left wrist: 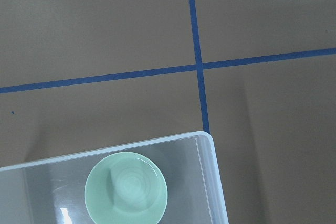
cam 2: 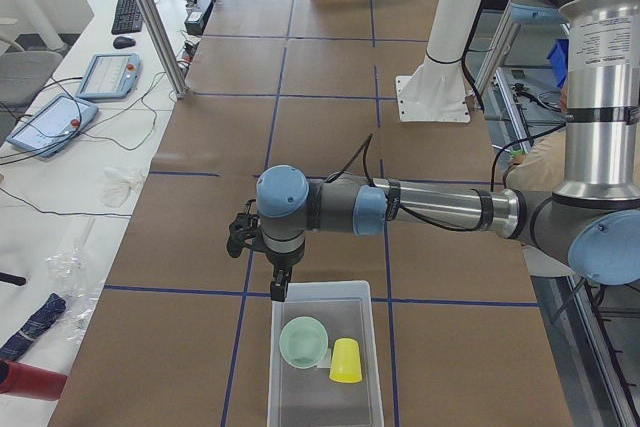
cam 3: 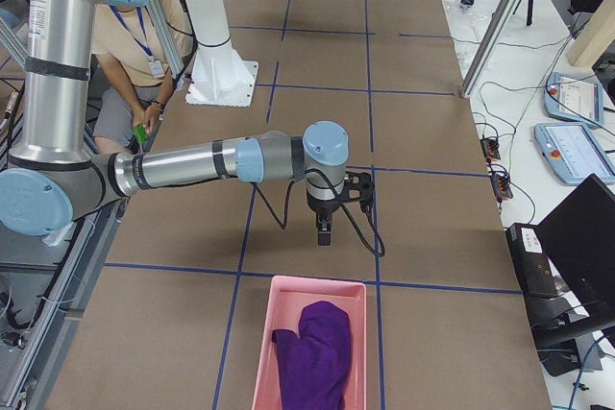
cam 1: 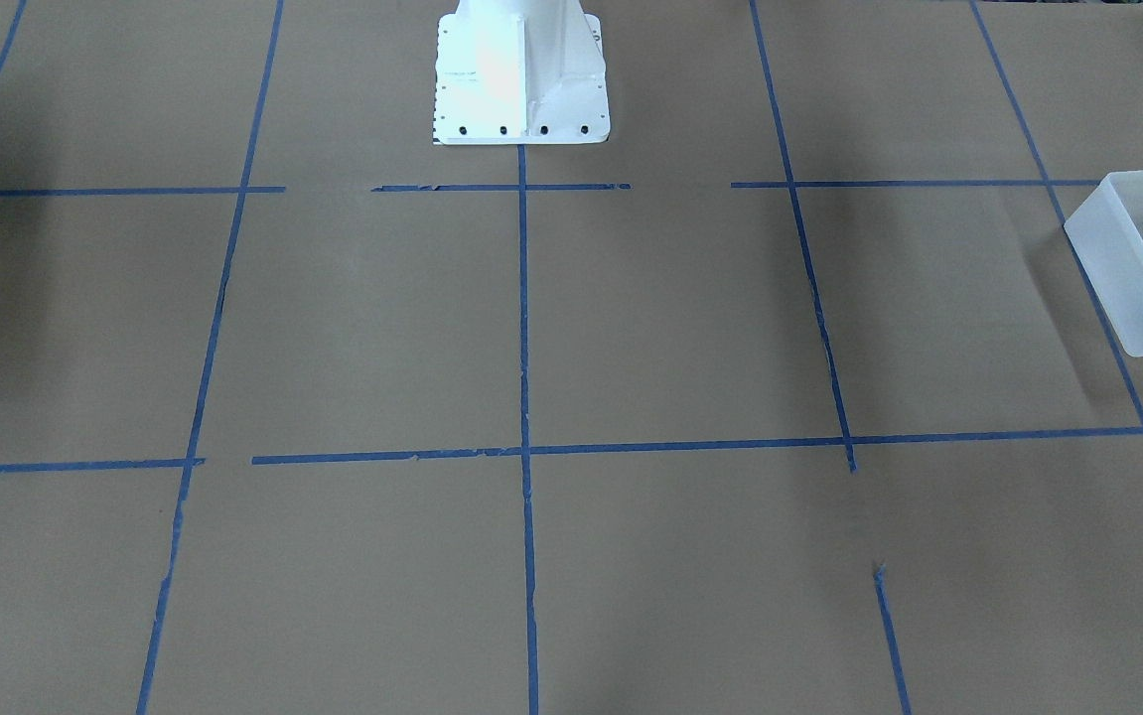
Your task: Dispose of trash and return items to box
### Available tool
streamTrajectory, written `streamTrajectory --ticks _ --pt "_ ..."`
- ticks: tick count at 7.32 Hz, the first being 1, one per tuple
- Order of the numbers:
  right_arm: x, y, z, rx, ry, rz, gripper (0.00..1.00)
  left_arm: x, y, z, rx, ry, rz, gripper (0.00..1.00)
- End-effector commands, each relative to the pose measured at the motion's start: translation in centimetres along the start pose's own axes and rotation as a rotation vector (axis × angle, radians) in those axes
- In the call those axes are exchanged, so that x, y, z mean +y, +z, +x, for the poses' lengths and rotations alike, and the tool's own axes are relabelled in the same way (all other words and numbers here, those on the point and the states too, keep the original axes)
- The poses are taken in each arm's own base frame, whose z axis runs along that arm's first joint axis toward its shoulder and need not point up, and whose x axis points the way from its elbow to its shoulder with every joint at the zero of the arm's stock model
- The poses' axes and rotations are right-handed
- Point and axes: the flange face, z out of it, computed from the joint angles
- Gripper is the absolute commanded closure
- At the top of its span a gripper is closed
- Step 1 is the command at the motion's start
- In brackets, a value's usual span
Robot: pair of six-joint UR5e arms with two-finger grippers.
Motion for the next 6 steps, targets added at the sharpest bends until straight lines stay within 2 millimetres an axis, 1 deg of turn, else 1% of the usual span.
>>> streamTrajectory --ticks 1,2,6 --pt "0.0 0.53 0.49 0.001 0.005 -0.007 0.0 -0.06 -0.58 0.59 -0.002 0.012 0.012 0.0" --pt "-0.06 0.54 0.5 0.001 0.005 -0.007 0.0 0.01 -0.31 0.26 -0.009 0.007 0.006 0.0" --pt "-0.12 0.76 0.58 -0.002 0.011 -0.011 0.0 0.18 -0.77 0.21 -0.014 0.003 0.014 0.0"
